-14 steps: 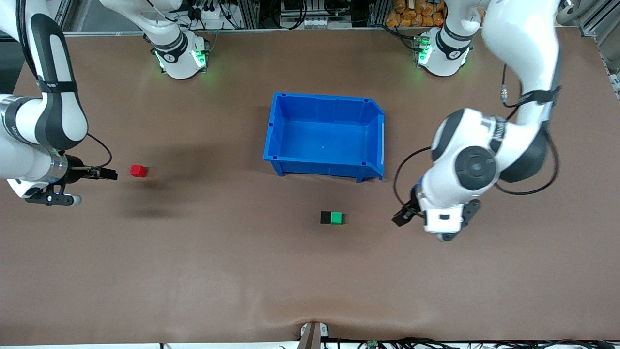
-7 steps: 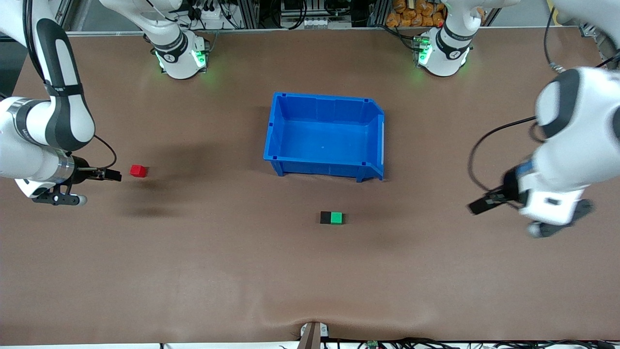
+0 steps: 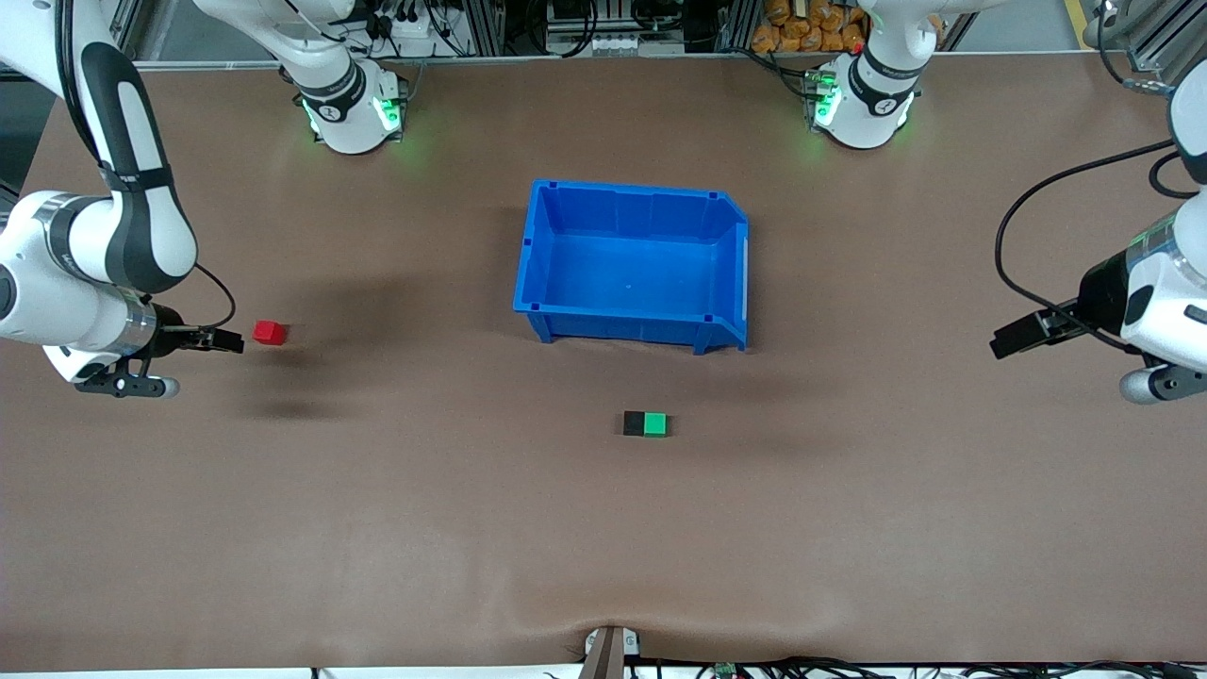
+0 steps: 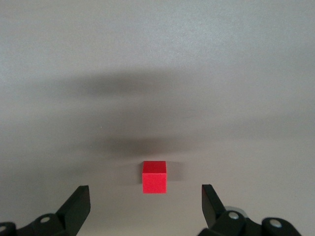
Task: Attach green and red cubes to black cube
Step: 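Raise the left gripper away while the right gripper reaches the red cube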
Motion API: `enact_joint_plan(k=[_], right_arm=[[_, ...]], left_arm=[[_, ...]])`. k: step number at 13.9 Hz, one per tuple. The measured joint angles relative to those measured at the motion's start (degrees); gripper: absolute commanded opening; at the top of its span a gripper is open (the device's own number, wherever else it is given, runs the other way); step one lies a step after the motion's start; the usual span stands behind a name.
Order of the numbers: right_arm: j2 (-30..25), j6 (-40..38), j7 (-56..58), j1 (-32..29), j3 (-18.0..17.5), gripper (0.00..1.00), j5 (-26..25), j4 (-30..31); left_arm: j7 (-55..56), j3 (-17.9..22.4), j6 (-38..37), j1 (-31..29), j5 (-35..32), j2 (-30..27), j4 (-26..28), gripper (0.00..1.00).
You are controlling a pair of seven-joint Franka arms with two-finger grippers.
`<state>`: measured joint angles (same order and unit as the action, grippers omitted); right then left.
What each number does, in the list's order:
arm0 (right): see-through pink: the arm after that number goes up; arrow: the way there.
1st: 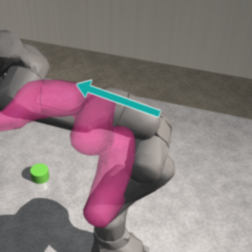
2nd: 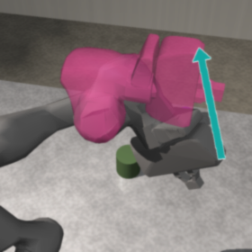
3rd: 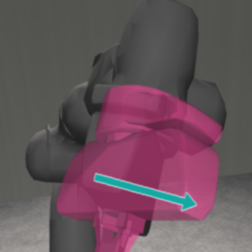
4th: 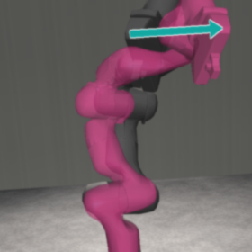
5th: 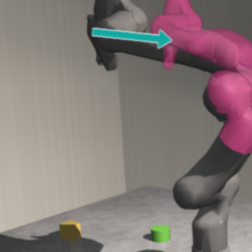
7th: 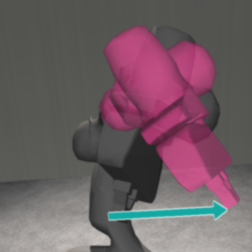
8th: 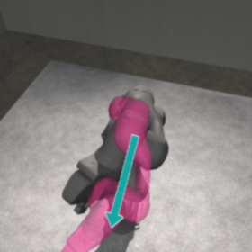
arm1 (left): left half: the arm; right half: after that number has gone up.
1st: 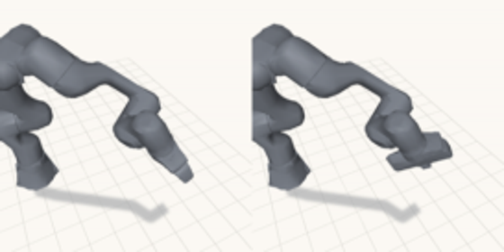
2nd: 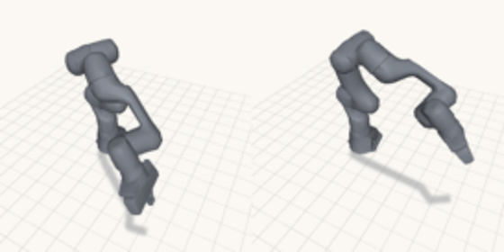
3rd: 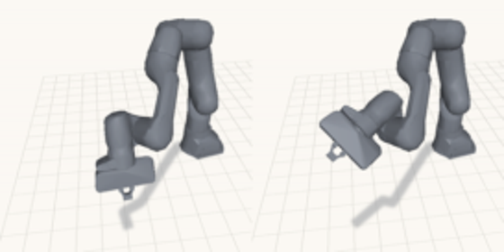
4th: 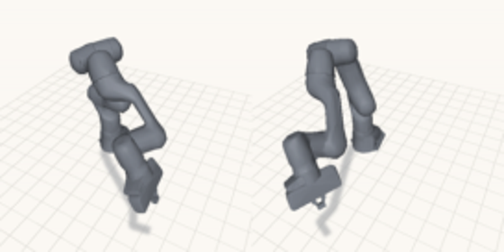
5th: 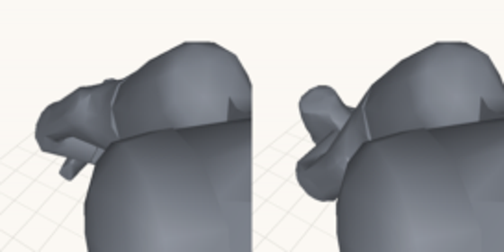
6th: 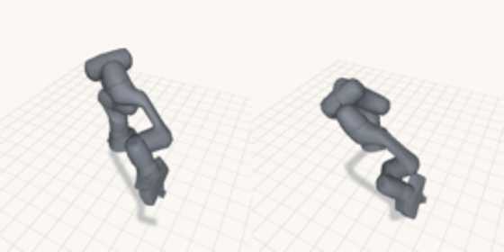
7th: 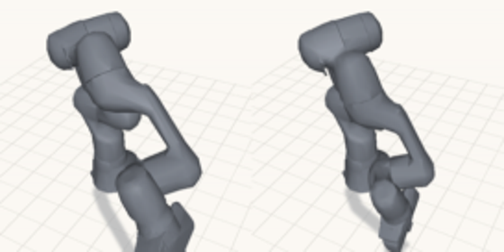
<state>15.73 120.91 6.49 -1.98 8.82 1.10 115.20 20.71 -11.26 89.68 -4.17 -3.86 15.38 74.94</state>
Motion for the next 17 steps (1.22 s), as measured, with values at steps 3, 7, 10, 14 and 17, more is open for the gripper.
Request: enact_joint_plan(k=[3, 7, 10, 14, 17], right_arm=[[0.6, 0.2, 0.0, 0.0, -0.1, 1.00, 0.0, 0.0], [2.5, 0.9, 0.0, 0.0, 0.0, 1.00, 0.0, 0.0], [3.0, 1.3, 0.0, 0.0, 0.0, 1.00, 0.0, 0.1], [3.6, 1.3, -0.1, -0.1, 0.0, 1.00, 0.0, 0.1], [4.9, 1.4, -0.2, -0.2, 0.1, 1.00, 0.0, 0.1]], left_arm=[[-5.6, -1.4, -2.2, -3.3, 0.0, -2.7, 1.7, 1.00], [-7.5, 0.9, -2.5, -1.2, 0.0, -10.9, 11.0, 1.00], [-7.5, 1.8, -2.0, 1.2, 0.0, -17.1, 18.2, 1.00], [-10.3, 2.0, -2.8, 1.1, 0.0, -20.6, 21.3, 1.00], [-14.3, 2.4, -3.9, 1.1, 0.0, -21.1, 21.3, 1.00]])
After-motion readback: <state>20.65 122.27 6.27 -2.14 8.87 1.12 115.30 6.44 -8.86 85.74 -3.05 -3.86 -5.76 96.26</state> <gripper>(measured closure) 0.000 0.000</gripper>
